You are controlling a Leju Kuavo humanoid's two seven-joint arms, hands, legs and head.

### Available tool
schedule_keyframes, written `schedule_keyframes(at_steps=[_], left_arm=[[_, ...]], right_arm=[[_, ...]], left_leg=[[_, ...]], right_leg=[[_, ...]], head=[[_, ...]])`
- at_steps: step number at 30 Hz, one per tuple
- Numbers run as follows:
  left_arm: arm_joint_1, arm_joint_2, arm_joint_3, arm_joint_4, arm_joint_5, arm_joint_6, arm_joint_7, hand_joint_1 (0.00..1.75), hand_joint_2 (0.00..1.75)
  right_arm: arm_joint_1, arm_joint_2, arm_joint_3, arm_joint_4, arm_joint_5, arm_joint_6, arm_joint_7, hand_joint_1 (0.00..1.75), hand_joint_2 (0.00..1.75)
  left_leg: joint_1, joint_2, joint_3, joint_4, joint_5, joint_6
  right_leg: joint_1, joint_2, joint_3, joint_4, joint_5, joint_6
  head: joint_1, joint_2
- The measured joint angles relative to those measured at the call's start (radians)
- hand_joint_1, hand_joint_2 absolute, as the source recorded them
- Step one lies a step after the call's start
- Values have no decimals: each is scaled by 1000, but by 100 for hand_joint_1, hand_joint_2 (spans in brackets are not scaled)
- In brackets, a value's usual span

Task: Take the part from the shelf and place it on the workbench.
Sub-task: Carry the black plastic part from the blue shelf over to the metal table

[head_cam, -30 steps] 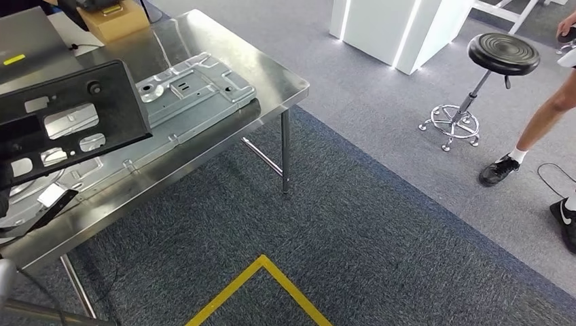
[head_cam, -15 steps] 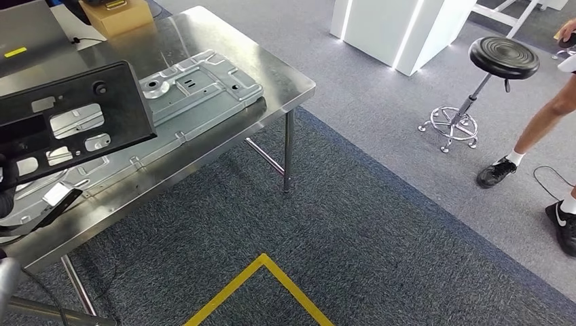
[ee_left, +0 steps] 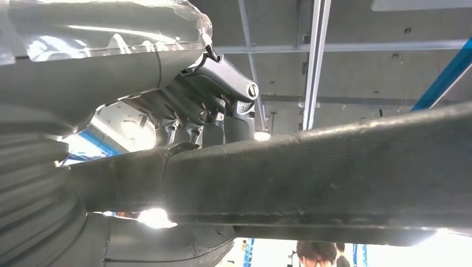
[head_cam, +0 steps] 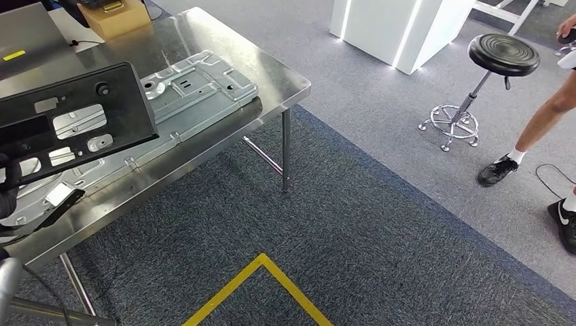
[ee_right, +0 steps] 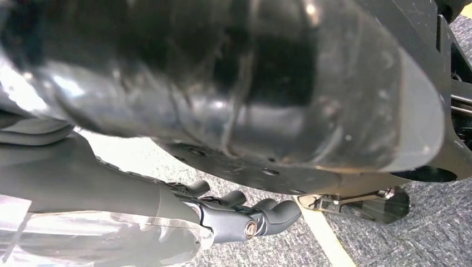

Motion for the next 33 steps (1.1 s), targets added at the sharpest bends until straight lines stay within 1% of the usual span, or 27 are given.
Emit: schedule_keyframes(at_steps=[1,3,4,5,6,8,9,10,11,12,13,14,15,16,18,20,21,22,24,25,26,27,28,29,30,31,33], left_arm=[[0,0,-1,0,0,-2,2,175,175],[0,3,-3,0,0,-4,5,175,175],[0,5,-3,0,0,-4,6,175,175],[-1,6,-3,-1,1,-5,7,175,175],[-3,7,-4,-1,1,-5,8,175,175],[-6,6,-5,-1,0,-6,8,175,175],[-6,5,-6,-1,0,-7,8,175,175],[-5,5,-7,-1,0,-8,8,175,175],[-5,4,-8,-1,0,-8,8,175,175],[-5,4,-8,-1,0,-8,8,175,175],[-5,4,-8,-1,0,-8,8,175,175],[-6,4,-8,-1,0,-8,8,175,175],[-7,4,-8,-1,0,-8,8,175,175],[-7,4,-8,-1,0,-9,8,175,175],[-5,4,-8,-1,0,-9,8,175,175],[-4,4,-8,-1,0,-9,8,175,175],[-4,4,-8,-1,0,-9,8,175,175],[-3,4,-8,-1,1,-9,8,175,175],[1,4,-8,-1,1,-9,8,175,175],[4,4,-8,-1,1,-9,8,175,175],[8,4,-8,-1,1,-10,8,175,175],[10,4,-8,-1,1,-10,8,175,175],[11,5,-8,-1,1,-10,9,175,175],[10,5,-8,-1,1,-10,9,175,175],[10,6,-8,-1,1,-10,9,175,175],[9,8,-8,-1,1,-10,9,175,175],[10,10,-8,-2,1,-11,10,175,175]], right_arm=[[0,0,0,0,0,0,0,0,0],[0,1,0,0,0,0,-2,0,0],[0,1,-1,0,0,1,-2,0,0],[0,1,-1,0,0,1,-3,0,0],[0,1,-1,0,0,1,-3,0,0],[1,0,-2,0,0,1,-4,0,0],[1,0,-2,0,0,1,-4,0,0],[2,-1,-2,0,0,1,-4,0,0],[2,-1,-2,0,0,1,-4,0,0],[3,-1,-2,0,0,1,-4,0,0],[3,-2,-2,0,0,1,-4,0,0],[3,-2,-2,1,0,1,-4,0,0],[3,-2,-2,1,0,1,-4,0,0],[3,-2,-2,2,1,2,-4,0,0],[4,-2,-2,2,2,3,-6,0,0],[4,-2,-2,2,3,3,-7,0,0],[4,-3,-2,2,3,5,-8,0,0],[5,-3,-2,2,3,8,-9,0,0],[7,-3,-2,2,3,15,-11,0,0],[8,-4,-2,2,3,18,-12,0,0],[9,-4,-2,2,3,19,-12,0,0],[10,-5,-2,2,3,19,-12,0,0],[10,-5,-2,2,3,19,-13,0,0],[10,-5,-2,2,3,20,-13,0,0],[10,-5,-2,2,3,21,-13,0,0],[10,-5,-2,2,3,22,-14,0,0],[12,-7,-2,2,4,26,-17,0,0]], left_leg=[[-1,0,-1,0,-1,3],[-1,-1,4,-11,4,13],[2,0,11,-25,10,19],[4,0,18,-40,18,24],[7,1,25,-52,24,28],[9,1,27,-59,28,31],[9,0,26,-58,27,30],[10,-2,27,-57,25,27],[12,-4,27,-54,23,22],[15,-6,28,-49,19,16],[19,-8,28,-41,13,7],[20,-10,27,-33,6,-3],[20,-12,25,-26,1,-13],[21,-14,23,-22,-1,-22],[24,-16,23,-25,-1,-36],[29,-13,19,-12,-14,-44],[30,-10,5,18,-32,-45],[29,-7,-23,75,-61,-42],[23,-4,-99,218,-117,-36],[19,-4,-129,270,-126,-32],[15,-4,-138,278,-113,-26],[11,-4,-128,245,-81,-19],[6,-4,-101,182,-40,-9],[0,-1,-69,116,-8,1],[-6,1,-42,59,11,9],[-12,3,-26,25,16,15],[-19,3,-18,3,9,19]], right_leg=[[-2,-1,1,-2,1,3],[-3,-1,4,-10,4,13],[-4,0,5,-7,1,18],[-4,3,-1,10,-12,20],[-5,6,-17,47,-36,22],[-10,13,-78,173,-101,26],[-14,15,-108,229,-122,29],[-17,15,-123,255,-122,32],[-22,15,-120,244,-103,36],[-27,15,-96,193,-68,40],[-32,17,-63,124,-36,44],[-33,21,-36,67,-14,46],[-33,24,-18,27,-2,44],[-30,28,-13,14,-3,38],[-24,29,-16,17,-4,19],[-22,27,-13,13,-4,2],[-21,25,-10,10,-3,-6],[-19,24,-8,8,-4,-13],[-11,21,-6,8,-8,-21],[-6,20,-4,8,-10,-24],[-1,20,-1,8,-12,-27],[3,20,4,9,-16,-29],[6,20,10,9,-19,-29],[8,20,15,9,-23,-28],[10,20,18,10,-27,-26],[11,20,18,11,-30,-22],[9,18,17,9,-32,-11]], head=[[0,0],[0,0],[0,0],[0,0],[0,0],[0,0],[0,0],[0,0],[0,0],[0,0],[0,0],[0,0],[0,0],[0,0],[0,0],[0,0],[0,0],[0,0],[0,0],[0,0],[0,0],[0,0],[0,0],[0,0],[0,0],[0,0],[0,0]])
